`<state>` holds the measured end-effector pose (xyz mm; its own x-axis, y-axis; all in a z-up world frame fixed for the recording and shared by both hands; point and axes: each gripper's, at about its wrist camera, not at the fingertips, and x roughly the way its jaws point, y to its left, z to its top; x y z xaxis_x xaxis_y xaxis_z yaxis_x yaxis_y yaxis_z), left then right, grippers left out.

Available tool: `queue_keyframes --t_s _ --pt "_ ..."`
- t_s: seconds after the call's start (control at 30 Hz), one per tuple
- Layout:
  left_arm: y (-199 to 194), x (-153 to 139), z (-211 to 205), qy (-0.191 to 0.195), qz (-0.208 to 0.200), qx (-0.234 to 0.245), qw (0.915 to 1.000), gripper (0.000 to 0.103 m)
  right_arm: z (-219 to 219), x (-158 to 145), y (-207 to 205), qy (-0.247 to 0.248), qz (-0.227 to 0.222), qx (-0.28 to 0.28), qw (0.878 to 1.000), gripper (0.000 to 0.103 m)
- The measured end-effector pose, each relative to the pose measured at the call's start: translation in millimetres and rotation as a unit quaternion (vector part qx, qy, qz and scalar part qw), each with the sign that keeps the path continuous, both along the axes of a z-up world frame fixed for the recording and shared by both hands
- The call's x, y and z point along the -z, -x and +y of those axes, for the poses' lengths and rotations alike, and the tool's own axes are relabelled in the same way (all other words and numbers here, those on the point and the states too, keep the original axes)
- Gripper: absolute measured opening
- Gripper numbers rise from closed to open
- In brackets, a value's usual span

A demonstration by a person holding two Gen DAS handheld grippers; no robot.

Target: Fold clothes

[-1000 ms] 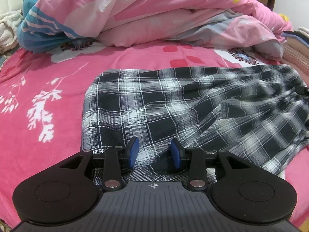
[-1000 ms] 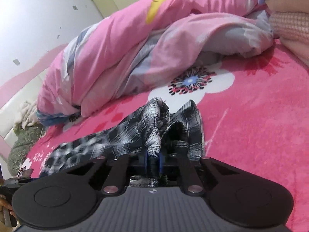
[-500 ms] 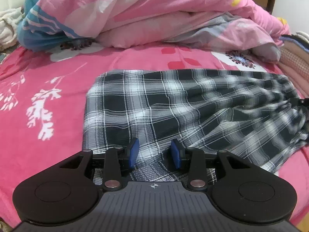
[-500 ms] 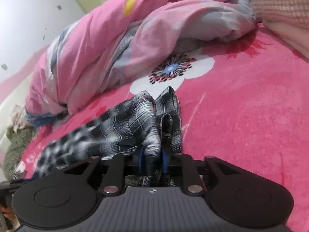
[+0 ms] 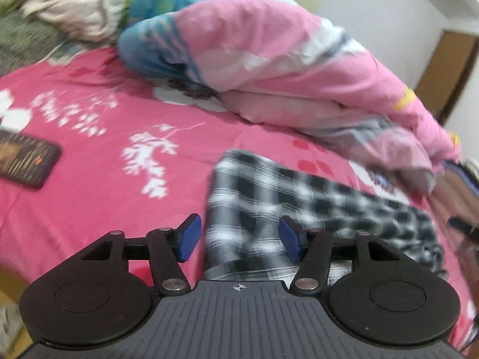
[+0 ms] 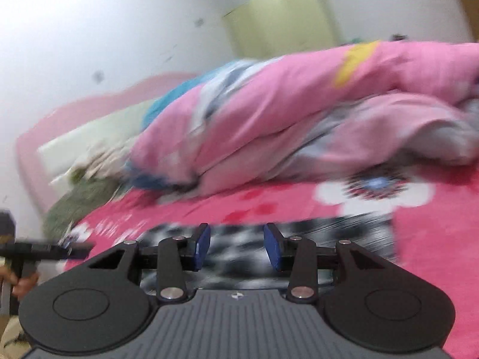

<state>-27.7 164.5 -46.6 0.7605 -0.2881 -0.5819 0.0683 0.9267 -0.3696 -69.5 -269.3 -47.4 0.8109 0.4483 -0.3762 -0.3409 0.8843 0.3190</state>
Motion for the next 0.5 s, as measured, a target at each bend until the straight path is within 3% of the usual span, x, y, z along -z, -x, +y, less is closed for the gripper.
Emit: queue_keyframes --t_s 0.13,0.3,0.43,0.47,0.5 --pt "10.2 3.8 19.0 0.019 0.006 -0.021 0.9996 0.062 34.2 21.5 -9.7 0.046 0.042 -0.018 0.998 0.043" --pt "20.4 3.7 49.3 0.051 0.007 -0.046 0.9976 0.063 70.0 59.0 -18.8 0.143 0.134 0.011 0.980 0.043" --pt "25.8 0.0 69.0 0.069 0.000 -0.067 0.9954 0.064 93.7 31.9 -6.0 0.114 0.091 -0.026 0.989 0.044" --pt "26.3 -0.2 72.2 0.069 0.000 -0.073 0.9949 0.064 103.3 24.5 -3.2 0.115 0.077 -0.044 0.989 0.047" --pt "26.7 0.2 75.2 0.067 0.001 -0.080 0.9946 0.064 115.6 18.5 -1.4 0.121 0.062 -0.063 0.989 0.061"
